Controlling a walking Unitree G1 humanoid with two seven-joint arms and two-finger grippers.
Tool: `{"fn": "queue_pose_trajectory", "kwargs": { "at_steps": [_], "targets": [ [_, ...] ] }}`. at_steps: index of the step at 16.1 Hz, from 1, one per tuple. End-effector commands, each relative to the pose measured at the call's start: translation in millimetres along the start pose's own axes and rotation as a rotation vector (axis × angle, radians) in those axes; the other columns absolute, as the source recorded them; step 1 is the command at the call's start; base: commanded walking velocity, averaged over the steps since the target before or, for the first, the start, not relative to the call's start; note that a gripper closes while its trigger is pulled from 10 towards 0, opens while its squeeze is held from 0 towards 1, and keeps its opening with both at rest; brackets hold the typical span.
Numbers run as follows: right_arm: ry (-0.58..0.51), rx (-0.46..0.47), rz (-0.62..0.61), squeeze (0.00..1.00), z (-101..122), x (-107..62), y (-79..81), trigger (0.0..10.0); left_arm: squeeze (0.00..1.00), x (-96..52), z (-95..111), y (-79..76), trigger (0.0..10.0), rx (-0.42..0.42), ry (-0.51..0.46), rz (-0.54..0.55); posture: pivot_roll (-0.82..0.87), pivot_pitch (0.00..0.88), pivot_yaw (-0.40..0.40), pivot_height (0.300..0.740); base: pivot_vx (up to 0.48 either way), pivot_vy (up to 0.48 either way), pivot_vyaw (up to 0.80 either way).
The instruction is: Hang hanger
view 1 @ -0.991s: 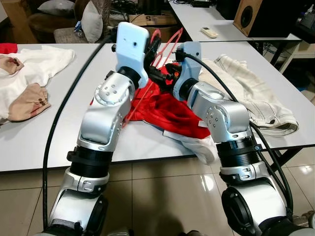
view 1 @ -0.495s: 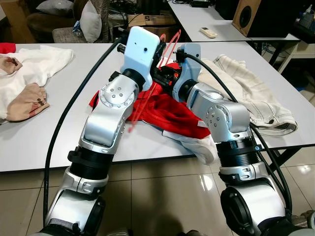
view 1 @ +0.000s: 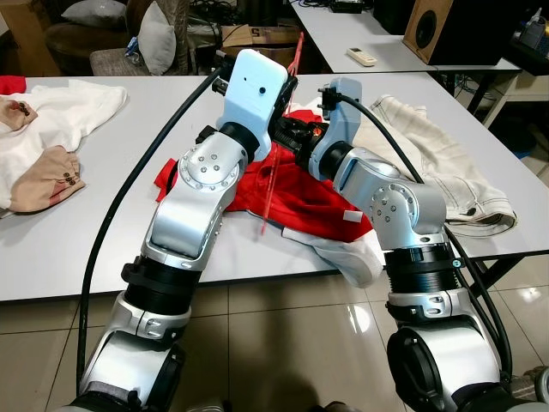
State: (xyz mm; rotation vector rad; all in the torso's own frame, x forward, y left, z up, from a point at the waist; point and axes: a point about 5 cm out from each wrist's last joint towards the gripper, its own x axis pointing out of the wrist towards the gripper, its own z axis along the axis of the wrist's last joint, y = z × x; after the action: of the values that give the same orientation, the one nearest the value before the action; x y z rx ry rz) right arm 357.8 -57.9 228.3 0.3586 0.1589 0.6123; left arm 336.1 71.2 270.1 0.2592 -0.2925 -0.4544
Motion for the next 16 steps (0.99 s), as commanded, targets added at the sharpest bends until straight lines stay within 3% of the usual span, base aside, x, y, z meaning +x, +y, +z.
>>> {"fn": "queue_pose_trajectory", "kwargs": {
  "at_steps": [1, 5, 7, 10, 11, 13, 14, 15, 16],
  "targets": [
    [0.042, 0.012, -0.041, 0.00, -7.8, -3.8, -10.7, 0.0, 0.00, 0.2, 23.8, 12.1, 0.0, 0.054, -0.096, 0.057, -0.03, 0.000, -0.021, 0.740, 0.000, 0.000, 0.00],
    [0.009, -0.064, 0.035, 0.00, -1.5, -3.4, -3.8, 0.0, 0.00, -0.6, 23.3, 23.6, 0.2, 0.033, -0.086, 0.106, -0.03, 0.000, -0.030, 0.740, 0.000, 0.000, 0.00],
    [-0.005, -0.067, 0.063, 0.00, 1.2, -3.0, -0.1, 0.0, 0.00, -1.5, 22.8, 28.3, 3.3, 0.024, -0.082, 0.120, -0.03, 0.000, -0.033, 0.740, 0.000, 0.000, 0.00],
    [-0.015, -0.098, 0.094, 0.00, 3.1, -3.2, 3.4, 0.0, 0.00, -3.9, 17.1, 39.3, 4.9, -0.003, -0.056, 0.173, -0.03, 0.000, -0.031, 0.740, 0.000, 0.000, 0.00],
    [-0.018, -0.099, 0.100, 0.00, 3.3, -3.6, 3.5, 0.0, 0.00, -3.8, 16.3, 40.2, 9.5, -0.009, -0.051, 0.176, -0.03, 0.000, -0.030, 0.740, 0.000, 0.000, 0.00],
    [-0.021, -0.099, 0.105, 0.00, 3.6, -3.8, 3.4, 0.0, 0.01, -3.4, 14.9, 39.9, 10.0, -0.046, -0.052, 0.160, -0.03, 0.000, -0.030, 0.740, 0.000, 0.000, 0.00],
    [-0.023, -0.101, 0.107, 0.00, 4.4, -3.4, 3.4, 0.0, 0.65, -4.6, 13.1, 42.6, 10.0, -0.088, -0.047, 0.170, -0.03, 0.000, -0.031, 0.740, 0.000, 0.000, 0.00],
    [-0.026, -0.106, 0.110, 0.00, 5.2, -3.2, 3.3, 0.0, 1.00, -6.3, 11.5, 45.2, 10.0, -0.117, -0.049, 0.159, -0.03, 0.000, -0.031, 0.740, 0.000, 0.000, 0.00],
    [-0.028, -0.111, 0.114, 0.00, 6.3, -3.2, 2.9, 0.0, 1.00, -8.4, 10.0, 47.6, 10.0, -0.143, -0.051, 0.135, -0.03, 0.000, -0.031, 0.740, 0.000, 0.000, 0.00]
  ]
}}
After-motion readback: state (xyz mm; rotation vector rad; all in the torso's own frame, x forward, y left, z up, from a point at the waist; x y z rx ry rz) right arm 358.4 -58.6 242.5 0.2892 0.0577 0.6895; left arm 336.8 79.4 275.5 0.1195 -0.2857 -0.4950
